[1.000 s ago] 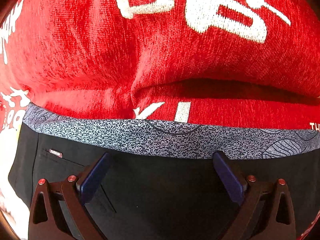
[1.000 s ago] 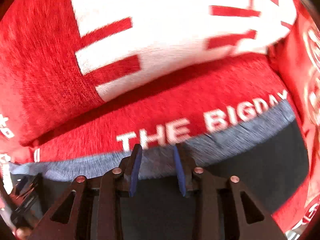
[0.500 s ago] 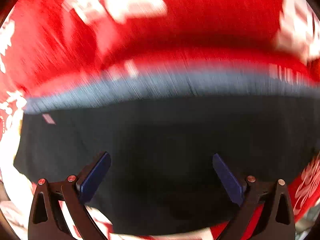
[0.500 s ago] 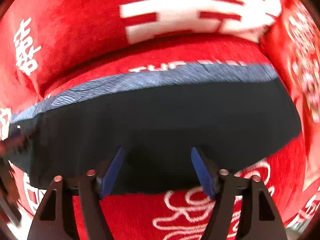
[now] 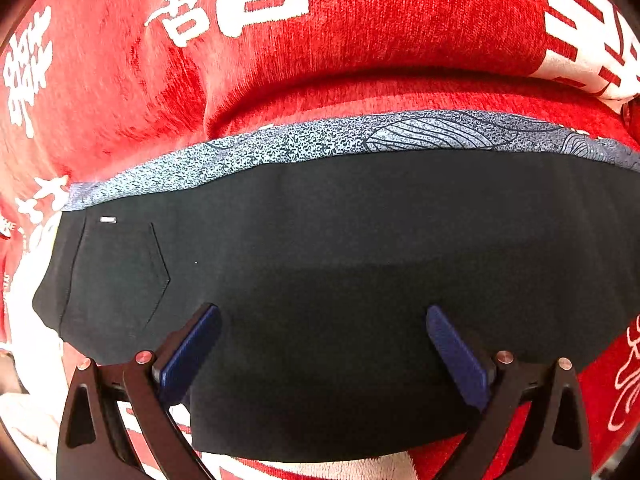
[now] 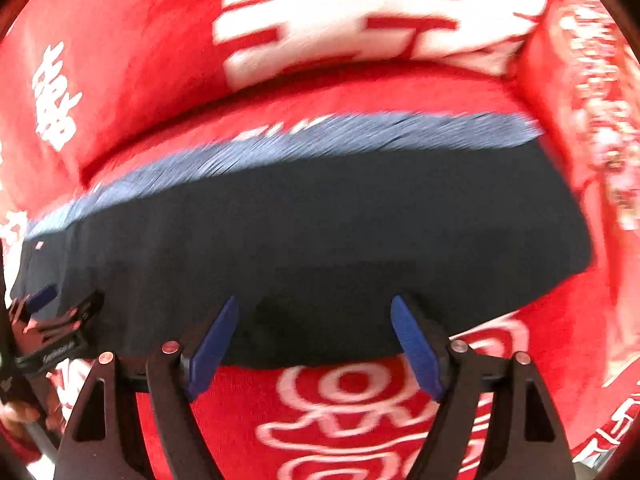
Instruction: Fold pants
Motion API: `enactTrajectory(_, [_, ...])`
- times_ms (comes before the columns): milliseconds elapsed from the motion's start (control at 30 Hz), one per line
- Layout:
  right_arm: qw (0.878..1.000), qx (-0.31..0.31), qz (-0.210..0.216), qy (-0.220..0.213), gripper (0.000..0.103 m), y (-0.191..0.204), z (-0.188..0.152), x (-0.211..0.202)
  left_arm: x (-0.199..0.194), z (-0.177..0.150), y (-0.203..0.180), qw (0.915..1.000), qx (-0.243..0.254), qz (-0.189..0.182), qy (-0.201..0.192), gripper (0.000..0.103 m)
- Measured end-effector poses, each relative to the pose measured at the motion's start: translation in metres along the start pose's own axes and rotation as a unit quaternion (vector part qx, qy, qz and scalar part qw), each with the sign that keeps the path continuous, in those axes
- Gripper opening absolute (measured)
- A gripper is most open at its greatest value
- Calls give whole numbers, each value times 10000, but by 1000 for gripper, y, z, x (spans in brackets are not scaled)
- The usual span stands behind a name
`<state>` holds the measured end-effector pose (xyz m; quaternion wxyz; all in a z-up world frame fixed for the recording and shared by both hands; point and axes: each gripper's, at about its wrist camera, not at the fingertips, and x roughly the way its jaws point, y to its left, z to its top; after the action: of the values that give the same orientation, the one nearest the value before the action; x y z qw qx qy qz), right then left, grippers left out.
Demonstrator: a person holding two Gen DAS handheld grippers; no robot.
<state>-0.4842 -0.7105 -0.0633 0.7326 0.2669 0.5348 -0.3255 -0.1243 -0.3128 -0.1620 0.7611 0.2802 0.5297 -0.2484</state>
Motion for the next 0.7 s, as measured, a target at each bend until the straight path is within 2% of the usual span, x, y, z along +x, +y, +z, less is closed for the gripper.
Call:
enactTrajectory(100, [9978, 486, -428, -141, 82, -58, 11, -6, 0, 0, -2, 10000, -13, 86, -28, 103])
enactTrajectory(167, [9935, 966, -602, -72, 81, -64, 20, 6, 2, -2, -5, 9999, -5, 155, -22, 103])
enactTrajectory(233, [9865, 1536, -562, 79, 80, -86, 26, 26, 1, 0, -7, 9997, 14, 227, 4, 103])
enactTrajectory(267, [9856, 1663, -304, 68, 80, -100, 27, 30, 9, 1, -9, 9997, 24, 252, 17, 103])
enactTrajectory(300, [9866, 1599, -312, -35, 81, -103, 27, 28, 10, 2, -11, 9996, 34, 282, 34, 103])
enactTrajectory(433, [9935, 748, -853, 89, 87, -88, 25, 34, 12, 7, -15, 9990, 46, 399, 178, 103])
enactTrajectory(567, [9943, 756, -749, 38, 90, -97, 23, 29, 3, 21, -23, 9968, 65, 611, 515, 103])
enactTrajectory(600, [9951, 707, -690, 72, 92, -78, 22, 38, 2, 23, -26, 9968, 63, 567, 555, 103])
enactTrajectory(700, [9971, 456, -594, 168, 98, -76, 24, 42, -16, 33, -50, 9986, 61, 184, 488, 103])
